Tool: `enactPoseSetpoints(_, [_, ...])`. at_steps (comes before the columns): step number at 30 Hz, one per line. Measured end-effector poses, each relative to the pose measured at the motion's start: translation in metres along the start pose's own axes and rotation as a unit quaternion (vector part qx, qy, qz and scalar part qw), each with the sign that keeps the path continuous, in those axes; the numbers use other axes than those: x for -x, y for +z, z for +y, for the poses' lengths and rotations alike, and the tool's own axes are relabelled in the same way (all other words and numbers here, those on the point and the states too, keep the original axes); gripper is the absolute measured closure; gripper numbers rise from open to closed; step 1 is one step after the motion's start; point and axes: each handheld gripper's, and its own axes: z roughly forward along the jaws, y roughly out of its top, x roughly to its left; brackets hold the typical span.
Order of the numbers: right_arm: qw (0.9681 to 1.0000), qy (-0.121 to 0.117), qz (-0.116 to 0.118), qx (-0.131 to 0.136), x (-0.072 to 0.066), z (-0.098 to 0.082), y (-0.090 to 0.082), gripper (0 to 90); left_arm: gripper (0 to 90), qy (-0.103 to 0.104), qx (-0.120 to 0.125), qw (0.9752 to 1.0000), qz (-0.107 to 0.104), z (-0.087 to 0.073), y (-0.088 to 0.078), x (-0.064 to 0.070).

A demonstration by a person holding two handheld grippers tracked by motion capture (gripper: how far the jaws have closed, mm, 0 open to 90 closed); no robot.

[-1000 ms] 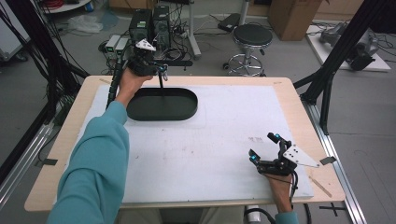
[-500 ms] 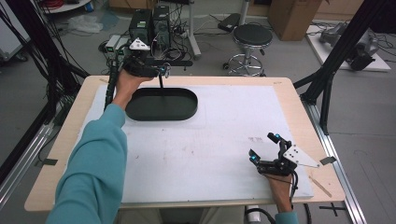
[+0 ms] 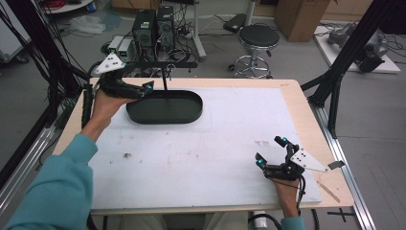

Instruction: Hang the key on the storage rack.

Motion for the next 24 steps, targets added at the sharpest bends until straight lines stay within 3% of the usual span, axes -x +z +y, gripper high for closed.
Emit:
enactPoseSetpoints(3, [1.0000, -0.002, -0.009, 0.000, -0.001, 0.000, 0.000, 0.6, 1.7, 0.010, 0.007, 0.9999, -0.007, -0.009, -0.018, 0.006])
enactPoseSetpoints(10, [1.0000, -0.004, -0.007, -0.003, -0.001, 0.000, 0.000, 0.6, 1.7, -0.007, 0.027, 0.9995, -0.016, -0.040, -0.061, 0.021])
enactPoseSetpoints(17, [0.9999, -0.005, -0.009, -0.003, -0.002, 0.000, 0.000, 0.6, 1.7, -0.021, 0.071, 0.9971, -0.019, -0.074, -0.100, 0.043])
enactPoseSetpoints(20, [0.9999, -0.004, -0.009, -0.004, -0.002, 0.000, 0.000, 0.6, 1.7, -0.017, 0.078, 0.9966, -0.021, -0.090, -0.111, 0.050])
enactPoseSetpoints(24, [0.9999, -0.010, -0.009, -0.003, -0.003, 0.000, 0.000, 0.6, 1.7, -0.028, 0.083, 0.9960, -0.016, -0.114, -0.118, 0.057])
